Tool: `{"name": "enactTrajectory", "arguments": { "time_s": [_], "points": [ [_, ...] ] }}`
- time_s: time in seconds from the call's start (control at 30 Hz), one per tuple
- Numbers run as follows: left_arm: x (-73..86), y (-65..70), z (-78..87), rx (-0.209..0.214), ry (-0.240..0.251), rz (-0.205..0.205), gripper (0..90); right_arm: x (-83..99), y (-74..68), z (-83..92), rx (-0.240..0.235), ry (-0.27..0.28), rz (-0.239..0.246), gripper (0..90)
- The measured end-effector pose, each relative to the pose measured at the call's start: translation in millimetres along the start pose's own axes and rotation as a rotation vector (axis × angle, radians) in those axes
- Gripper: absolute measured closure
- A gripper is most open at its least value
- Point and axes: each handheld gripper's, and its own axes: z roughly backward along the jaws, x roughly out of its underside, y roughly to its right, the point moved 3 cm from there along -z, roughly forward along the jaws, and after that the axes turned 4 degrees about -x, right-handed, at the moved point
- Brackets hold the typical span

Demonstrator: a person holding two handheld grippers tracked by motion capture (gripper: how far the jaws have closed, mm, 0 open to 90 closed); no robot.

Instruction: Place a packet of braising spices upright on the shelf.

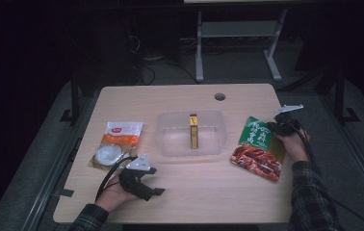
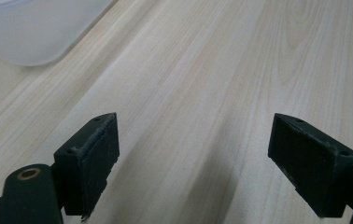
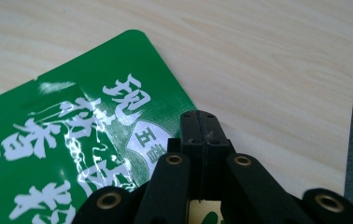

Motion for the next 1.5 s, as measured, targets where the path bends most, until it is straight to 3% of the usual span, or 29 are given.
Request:
{"name": "enactTrajectory", "arguments": {
  "time_s": [0.13,0.3,0.6,1.2,1.37,1.5],
  "points": [
    [-0.3,0.7,0.6,0.000,0.006,0.004,16.1,5.8,-3.3,10.2,-0.025,-0.052,0.031,90.0],
    [-0.7,1.1,0.9,0.003,0.011,0.004,16.1,11.8,-10.0,17.9,-0.045,-0.075,0.052,90.0],
    [-1.5,2.2,1.9,0.003,0.013,-0.003,16.1,26.1,-32.6,36.7,-0.097,-0.142,0.107,90.0],
    [-2.7,2.7,2.2,0.000,0.015,-0.012,16.1,58.0,-62.0,69.3,-0.203,-0.173,0.143,90.0],
    [-2.7,2.7,2.5,0.000,0.017,-0.011,16.1,65.1,-84.6,77.5,-0.244,-0.193,0.182,90.0],
    [-2.6,3.8,1.5,0.004,0.010,-0.015,16.1,67.3,-93.7,79.9,-0.265,-0.197,0.208,90.0]
  ]
}}
